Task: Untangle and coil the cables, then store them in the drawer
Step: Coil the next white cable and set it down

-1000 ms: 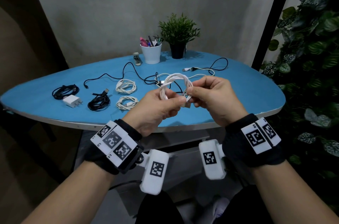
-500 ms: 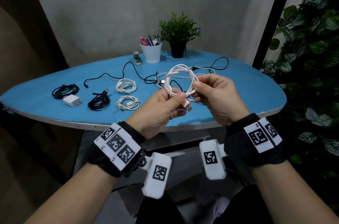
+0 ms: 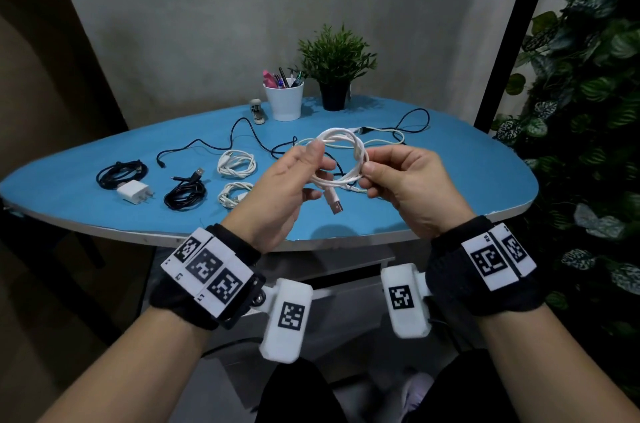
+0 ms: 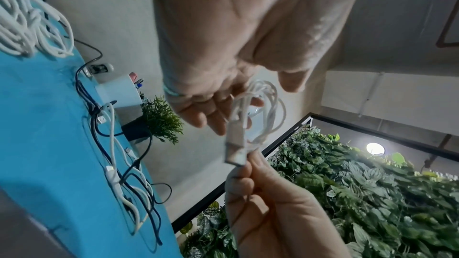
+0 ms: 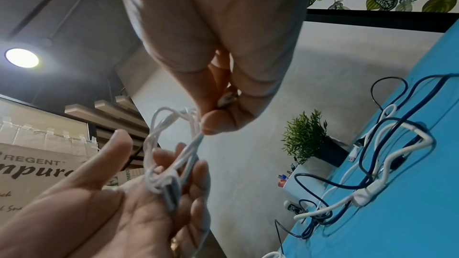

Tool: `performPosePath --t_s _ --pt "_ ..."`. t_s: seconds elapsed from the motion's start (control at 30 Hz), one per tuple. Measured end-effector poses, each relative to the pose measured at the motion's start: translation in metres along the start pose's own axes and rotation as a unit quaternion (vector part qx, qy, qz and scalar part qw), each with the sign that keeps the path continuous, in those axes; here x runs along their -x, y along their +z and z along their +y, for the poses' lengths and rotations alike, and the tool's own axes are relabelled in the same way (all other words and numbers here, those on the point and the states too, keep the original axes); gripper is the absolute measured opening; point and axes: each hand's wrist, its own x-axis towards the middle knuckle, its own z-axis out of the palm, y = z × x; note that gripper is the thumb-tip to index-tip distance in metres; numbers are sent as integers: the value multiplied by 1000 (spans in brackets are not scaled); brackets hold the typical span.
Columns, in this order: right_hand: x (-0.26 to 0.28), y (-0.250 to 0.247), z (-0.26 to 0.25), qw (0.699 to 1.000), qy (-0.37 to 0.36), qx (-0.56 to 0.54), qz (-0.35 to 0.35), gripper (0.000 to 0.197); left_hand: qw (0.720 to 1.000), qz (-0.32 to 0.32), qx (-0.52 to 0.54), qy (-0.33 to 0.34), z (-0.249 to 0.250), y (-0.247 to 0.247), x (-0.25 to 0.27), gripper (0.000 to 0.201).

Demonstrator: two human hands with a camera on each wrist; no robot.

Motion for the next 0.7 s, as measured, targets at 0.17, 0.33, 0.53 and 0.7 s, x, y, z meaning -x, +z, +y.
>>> performPosePath --t_s 0.17,0.33,0.53,0.7 --pt "4 2 2 999 -9 37 -11 18 998 24 34 -40 7 2 0 47" --pt "6 1 7 997 11 48 -54 21 990 76 100 -62 9 3 -1 28" --pt "-1 -9 -1 997 -12 73 16 24 992 62 88 -65 6 -1 -2 26" --pt "-3 -16 -5 992 -34 101 69 15 993 79 -90 -23 -4 -4 -5 40"
